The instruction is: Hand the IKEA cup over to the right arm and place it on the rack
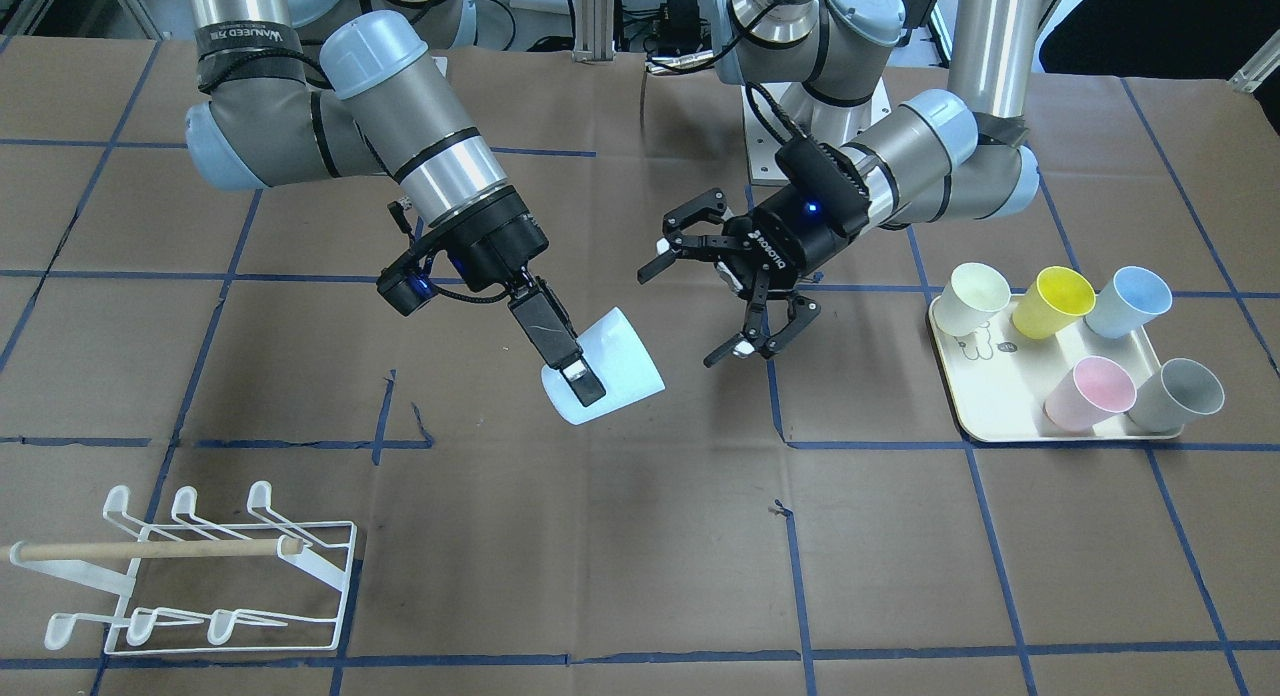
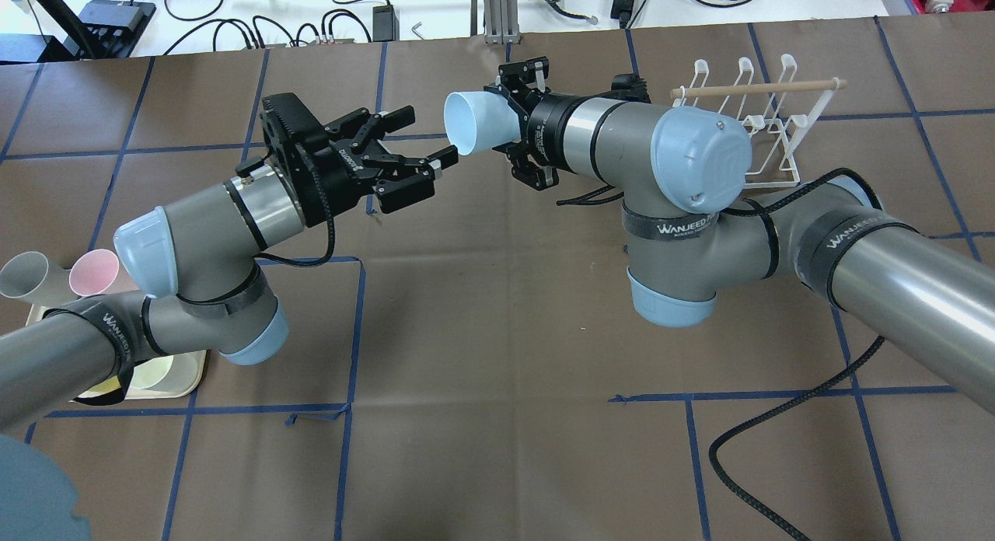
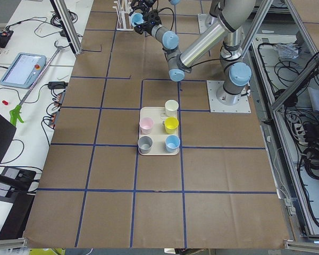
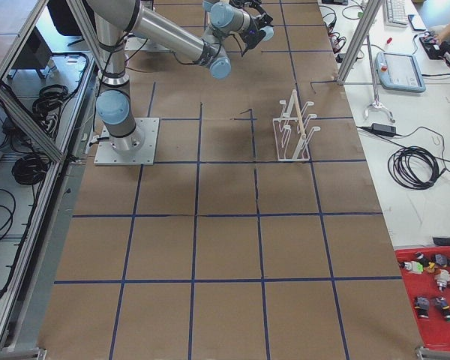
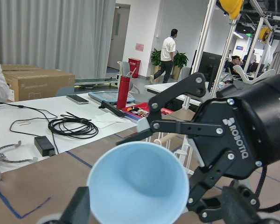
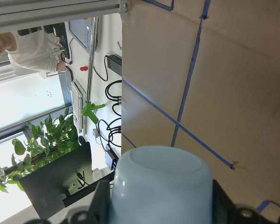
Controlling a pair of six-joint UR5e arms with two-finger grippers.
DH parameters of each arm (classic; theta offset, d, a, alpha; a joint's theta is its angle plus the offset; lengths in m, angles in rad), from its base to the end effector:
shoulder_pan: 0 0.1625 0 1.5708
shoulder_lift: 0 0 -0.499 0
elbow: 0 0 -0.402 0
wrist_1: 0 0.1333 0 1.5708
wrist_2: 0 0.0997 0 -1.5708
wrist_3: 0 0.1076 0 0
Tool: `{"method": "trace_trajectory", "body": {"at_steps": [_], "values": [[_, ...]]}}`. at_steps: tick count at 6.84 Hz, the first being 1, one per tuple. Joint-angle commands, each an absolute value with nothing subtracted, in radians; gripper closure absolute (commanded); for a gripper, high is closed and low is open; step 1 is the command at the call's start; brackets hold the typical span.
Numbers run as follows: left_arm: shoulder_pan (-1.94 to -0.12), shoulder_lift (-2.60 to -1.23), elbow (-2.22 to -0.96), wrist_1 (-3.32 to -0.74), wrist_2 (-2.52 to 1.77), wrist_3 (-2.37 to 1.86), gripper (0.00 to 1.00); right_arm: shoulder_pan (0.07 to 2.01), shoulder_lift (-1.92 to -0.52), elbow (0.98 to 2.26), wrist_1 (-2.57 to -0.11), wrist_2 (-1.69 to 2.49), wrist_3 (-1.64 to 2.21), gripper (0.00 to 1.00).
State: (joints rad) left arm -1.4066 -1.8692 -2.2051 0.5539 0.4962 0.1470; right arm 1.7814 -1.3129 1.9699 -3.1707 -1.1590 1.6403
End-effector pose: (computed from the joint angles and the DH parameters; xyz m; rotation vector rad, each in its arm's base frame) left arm -0.1479 -0.5016 0.3902 -0.7305 -1.8536 1.4083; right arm 0.2945 -0.5342 0.4222 1.2319 1.7672 -0.2994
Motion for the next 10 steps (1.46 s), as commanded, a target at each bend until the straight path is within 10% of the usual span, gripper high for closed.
{"method": "trace_trajectory", "body": {"at_steps": [1, 5, 10], "values": [[-1.309, -1.858, -2.189, 0.519, 0.465, 0.137, 0.02, 1.734, -1.289, 1.927, -3.168, -1.158, 1.616, 0.70], [-1.421, -1.812, -1.895, 0.049, 1.041, 0.077, 0.02, 1.585, -1.287, 1.891, -3.165, -1.299, 0.867, 0.79], [-1.539, -1.658, -1.521, -1.199, 1.459, 0.058, 0.01, 1.493, -1.188, 1.792, -3.227, -1.417, 0.226, 0.85]]}}
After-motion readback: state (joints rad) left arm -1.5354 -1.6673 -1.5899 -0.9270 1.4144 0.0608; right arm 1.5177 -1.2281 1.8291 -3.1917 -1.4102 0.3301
